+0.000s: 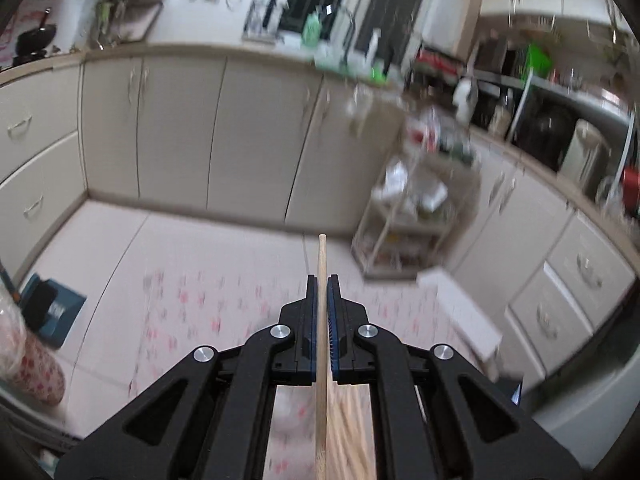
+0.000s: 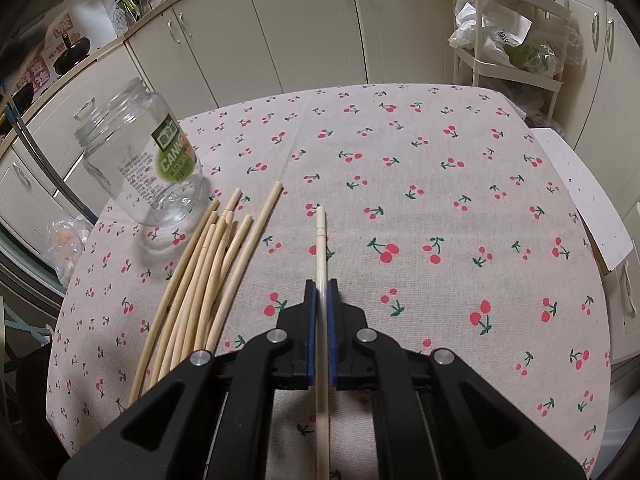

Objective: Organize utensils
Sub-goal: 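Lift the left tool's stick over the glass jar and open it while the right tool holds its stick, then lower the right tool's stick into the glass jar and open the right tool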

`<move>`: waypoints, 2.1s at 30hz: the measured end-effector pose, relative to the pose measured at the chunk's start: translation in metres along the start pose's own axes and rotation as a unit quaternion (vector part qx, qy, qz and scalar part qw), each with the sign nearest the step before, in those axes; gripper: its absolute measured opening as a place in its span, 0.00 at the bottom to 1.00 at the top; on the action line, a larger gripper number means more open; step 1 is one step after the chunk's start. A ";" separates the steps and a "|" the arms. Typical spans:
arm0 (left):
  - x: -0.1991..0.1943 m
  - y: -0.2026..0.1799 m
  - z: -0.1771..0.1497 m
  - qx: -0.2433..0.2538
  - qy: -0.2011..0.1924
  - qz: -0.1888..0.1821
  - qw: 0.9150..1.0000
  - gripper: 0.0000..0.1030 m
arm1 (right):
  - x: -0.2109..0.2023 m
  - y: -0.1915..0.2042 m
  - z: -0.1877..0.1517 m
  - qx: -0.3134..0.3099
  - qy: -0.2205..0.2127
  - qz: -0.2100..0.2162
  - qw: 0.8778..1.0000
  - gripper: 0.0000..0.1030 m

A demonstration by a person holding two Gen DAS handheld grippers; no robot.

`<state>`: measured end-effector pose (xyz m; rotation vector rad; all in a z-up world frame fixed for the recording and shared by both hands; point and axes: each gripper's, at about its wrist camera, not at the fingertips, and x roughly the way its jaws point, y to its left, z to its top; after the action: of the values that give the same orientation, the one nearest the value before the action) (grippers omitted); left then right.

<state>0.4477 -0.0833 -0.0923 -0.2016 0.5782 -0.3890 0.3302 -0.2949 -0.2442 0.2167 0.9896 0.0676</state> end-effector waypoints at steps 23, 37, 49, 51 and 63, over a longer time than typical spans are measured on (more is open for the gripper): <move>0.078 0.014 0.021 -0.016 -0.157 0.076 0.985 0.04 | 0.000 -0.001 0.002 0.007 0.000 0.009 1.000 0.06; 0.060 0.014 -0.026 0.028 -0.124 0.072 0.989 0.05 | -0.030 -0.001 0.014 0.042 -0.072 0.083 0.993 0.06; 0.032 0.022 -0.043 0.074 -0.077 0.053 0.993 0.14 | -0.083 0.052 0.082 0.063 -0.236 0.181 0.953 0.06; 0.023 0.024 -0.044 0.072 -0.081 0.055 0.993 0.24 | -0.082 0.061 0.097 0.075 -0.261 0.199 0.942 0.06; -0.012 0.083 -0.069 -0.037 -0.101 0.071 0.992 0.46 | -0.055 0.091 0.149 0.115 -0.351 0.161 0.915 0.06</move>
<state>0.4242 -0.0085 -0.1668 -0.2670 0.4047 -0.2058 0.4278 -0.2375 -0.1005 0.5754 0.2311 0.1624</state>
